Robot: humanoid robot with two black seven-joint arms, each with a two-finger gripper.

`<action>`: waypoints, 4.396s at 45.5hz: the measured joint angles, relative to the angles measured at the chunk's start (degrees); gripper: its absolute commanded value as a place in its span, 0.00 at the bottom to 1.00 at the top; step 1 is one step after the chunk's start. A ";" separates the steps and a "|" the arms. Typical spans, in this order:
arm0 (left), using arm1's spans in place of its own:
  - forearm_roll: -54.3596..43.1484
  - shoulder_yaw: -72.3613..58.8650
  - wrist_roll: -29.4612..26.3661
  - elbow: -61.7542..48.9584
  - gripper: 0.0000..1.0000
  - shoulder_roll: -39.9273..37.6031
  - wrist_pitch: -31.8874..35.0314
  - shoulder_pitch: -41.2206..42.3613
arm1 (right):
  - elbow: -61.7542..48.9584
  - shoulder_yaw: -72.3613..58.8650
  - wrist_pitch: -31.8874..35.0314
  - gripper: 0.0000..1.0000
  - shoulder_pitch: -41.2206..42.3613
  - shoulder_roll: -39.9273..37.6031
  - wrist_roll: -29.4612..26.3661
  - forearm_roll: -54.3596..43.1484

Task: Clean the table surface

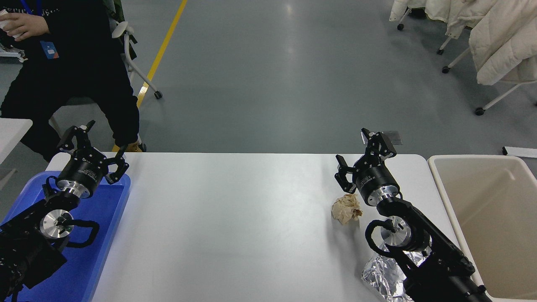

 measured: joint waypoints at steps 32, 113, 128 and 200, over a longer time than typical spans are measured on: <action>-0.02 0.00 0.01 0.00 1.00 0.01 -0.03 -0.02 | 5.41 -20.54 -0.52 1.00 4.63 -17.79 1.34 -3.74; -0.04 0.00 0.01 0.00 1.00 0.01 -0.09 -0.01 | 26.90 -75.32 7.25 0.99 19.73 -70.17 -9.99 -10.60; -0.04 0.00 0.05 0.00 1.00 -0.01 -0.09 -0.02 | 26.49 -75.91 2.93 0.98 16.26 -63.90 -11.85 -8.74; -0.02 0.00 0.02 0.00 1.00 0.01 -0.09 -0.01 | 19.88 -76.06 -3.58 0.00 14.63 -45.91 -13.91 -3.10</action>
